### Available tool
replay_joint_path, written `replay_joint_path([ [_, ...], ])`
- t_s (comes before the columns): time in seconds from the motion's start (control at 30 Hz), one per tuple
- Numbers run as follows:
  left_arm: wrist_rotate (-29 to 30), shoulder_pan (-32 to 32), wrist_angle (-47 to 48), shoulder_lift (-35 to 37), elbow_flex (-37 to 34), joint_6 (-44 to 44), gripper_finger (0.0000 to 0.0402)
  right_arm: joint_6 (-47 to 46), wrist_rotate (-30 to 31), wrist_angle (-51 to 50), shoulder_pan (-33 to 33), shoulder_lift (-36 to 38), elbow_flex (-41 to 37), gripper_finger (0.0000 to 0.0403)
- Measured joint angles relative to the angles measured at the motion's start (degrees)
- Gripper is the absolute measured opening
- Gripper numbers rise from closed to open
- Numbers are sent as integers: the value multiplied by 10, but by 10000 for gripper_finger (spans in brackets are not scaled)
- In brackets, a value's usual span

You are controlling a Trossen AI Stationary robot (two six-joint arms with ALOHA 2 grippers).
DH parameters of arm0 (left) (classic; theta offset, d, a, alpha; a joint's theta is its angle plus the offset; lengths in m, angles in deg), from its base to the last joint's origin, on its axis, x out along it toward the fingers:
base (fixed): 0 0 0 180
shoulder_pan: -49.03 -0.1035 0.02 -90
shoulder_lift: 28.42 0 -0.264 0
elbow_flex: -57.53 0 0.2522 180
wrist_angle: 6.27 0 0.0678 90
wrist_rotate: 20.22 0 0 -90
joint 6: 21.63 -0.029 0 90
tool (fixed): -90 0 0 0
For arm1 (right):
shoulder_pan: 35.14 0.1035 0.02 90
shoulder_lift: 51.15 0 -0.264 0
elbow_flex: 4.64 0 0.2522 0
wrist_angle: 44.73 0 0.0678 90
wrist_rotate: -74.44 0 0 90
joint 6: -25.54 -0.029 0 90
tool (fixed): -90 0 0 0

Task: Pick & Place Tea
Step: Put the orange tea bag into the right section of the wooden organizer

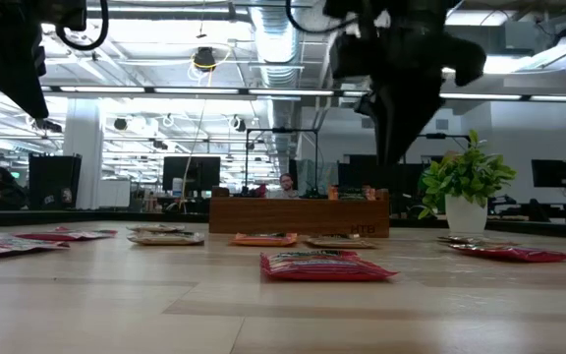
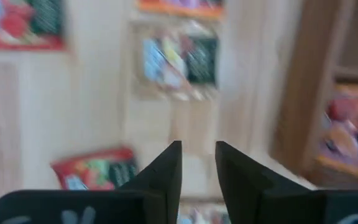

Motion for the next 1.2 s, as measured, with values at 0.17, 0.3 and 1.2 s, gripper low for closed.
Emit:
replay_joint_path([
  [0.17,12,0,-9,0,0,-8,0,8,-11,99,34,0,0,69],
  [0.3,13,0,-13,0,0,-15,0,29,-27,175,47,-3,0,66],
  [1.2,51,0,-2,0,0,-30,0,37,-57,168,-41,-141,127,66],
])
